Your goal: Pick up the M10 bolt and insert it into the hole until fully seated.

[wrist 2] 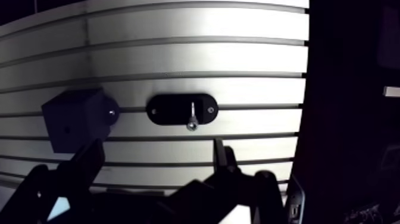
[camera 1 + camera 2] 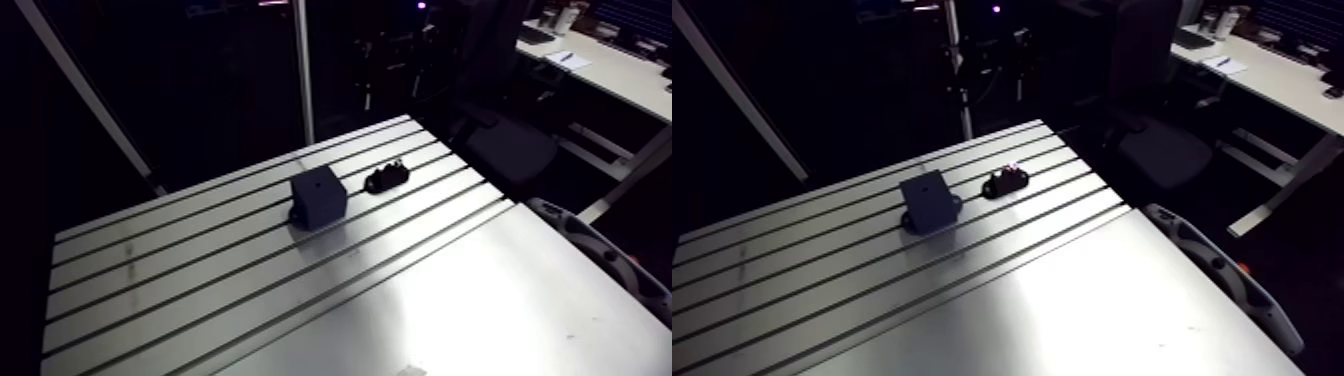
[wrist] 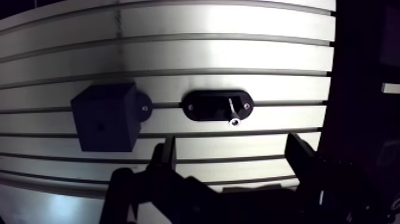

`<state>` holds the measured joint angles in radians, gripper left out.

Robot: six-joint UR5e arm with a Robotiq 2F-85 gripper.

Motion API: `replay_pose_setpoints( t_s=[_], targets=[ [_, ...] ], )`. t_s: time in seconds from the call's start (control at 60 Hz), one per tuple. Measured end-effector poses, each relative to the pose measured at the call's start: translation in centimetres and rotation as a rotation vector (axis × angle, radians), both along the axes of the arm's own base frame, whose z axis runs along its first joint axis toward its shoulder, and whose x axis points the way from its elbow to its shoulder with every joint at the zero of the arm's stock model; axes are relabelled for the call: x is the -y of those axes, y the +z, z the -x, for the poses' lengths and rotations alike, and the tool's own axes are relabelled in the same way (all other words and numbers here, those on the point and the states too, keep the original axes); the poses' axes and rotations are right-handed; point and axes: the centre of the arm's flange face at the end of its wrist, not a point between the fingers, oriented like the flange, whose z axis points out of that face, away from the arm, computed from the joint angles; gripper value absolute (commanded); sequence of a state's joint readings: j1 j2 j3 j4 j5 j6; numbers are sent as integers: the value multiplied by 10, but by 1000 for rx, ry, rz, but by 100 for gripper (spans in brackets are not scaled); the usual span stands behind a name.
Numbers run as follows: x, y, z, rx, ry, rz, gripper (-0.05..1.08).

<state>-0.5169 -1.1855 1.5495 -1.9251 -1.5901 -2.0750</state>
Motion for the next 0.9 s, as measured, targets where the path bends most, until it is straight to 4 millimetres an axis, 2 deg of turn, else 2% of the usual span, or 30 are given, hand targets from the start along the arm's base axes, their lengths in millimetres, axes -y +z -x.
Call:
replay_pose_setpoints(
  t_s=[0.567,0.9],
  targets=[
    [-17,-39,-5,49,-23,2,2],
    [-26,-62,-6,74,-35,13,20]
  ],
)
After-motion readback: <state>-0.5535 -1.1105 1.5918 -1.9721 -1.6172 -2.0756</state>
